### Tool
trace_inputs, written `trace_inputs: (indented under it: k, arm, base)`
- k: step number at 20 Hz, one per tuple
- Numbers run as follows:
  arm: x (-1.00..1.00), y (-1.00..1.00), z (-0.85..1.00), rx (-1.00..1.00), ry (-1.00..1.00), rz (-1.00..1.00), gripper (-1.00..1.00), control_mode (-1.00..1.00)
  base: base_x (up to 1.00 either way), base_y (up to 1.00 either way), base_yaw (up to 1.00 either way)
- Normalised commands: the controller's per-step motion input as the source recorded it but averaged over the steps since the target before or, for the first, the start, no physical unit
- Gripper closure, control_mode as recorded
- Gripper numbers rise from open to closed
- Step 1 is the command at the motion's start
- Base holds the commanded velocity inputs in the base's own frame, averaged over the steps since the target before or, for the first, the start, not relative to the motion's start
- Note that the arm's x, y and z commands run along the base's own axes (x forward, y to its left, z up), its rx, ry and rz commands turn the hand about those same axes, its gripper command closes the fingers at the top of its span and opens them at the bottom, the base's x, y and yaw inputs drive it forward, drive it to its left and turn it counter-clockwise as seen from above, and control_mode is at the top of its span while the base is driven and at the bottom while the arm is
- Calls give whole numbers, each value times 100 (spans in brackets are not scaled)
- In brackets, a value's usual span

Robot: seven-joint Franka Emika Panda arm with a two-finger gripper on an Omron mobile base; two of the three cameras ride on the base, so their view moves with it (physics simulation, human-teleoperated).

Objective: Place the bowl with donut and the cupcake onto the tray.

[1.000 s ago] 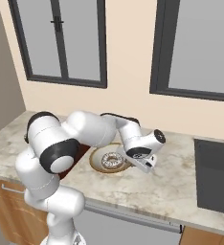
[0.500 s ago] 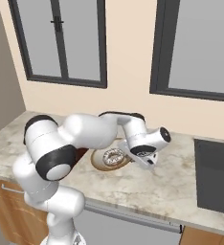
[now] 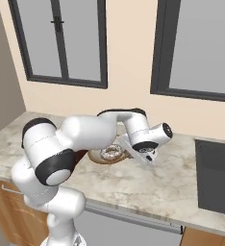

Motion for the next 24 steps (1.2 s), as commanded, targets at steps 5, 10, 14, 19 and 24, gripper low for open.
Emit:
trace_inputs:
  k: [5, 10, 14, 19, 24]
  arm:
    - [0, 70, 6, 0, 2, -12, 100, -100]
    - [-1, 93, 0, 0, 0, -11, 100, -100]
    - [-23, 94, 25, 0, 0, -8, 100, -100]
    - [-12, 82, 29, 0, 0, -5, 100, -100]
    - [4, 75, 16, 0, 4, -6, 100, -100]
  base:
    - [0, 0, 0]
    - [0, 0, 0]
    - [0, 0, 0]
    - [0, 0, 0]
    - [0, 0, 0]
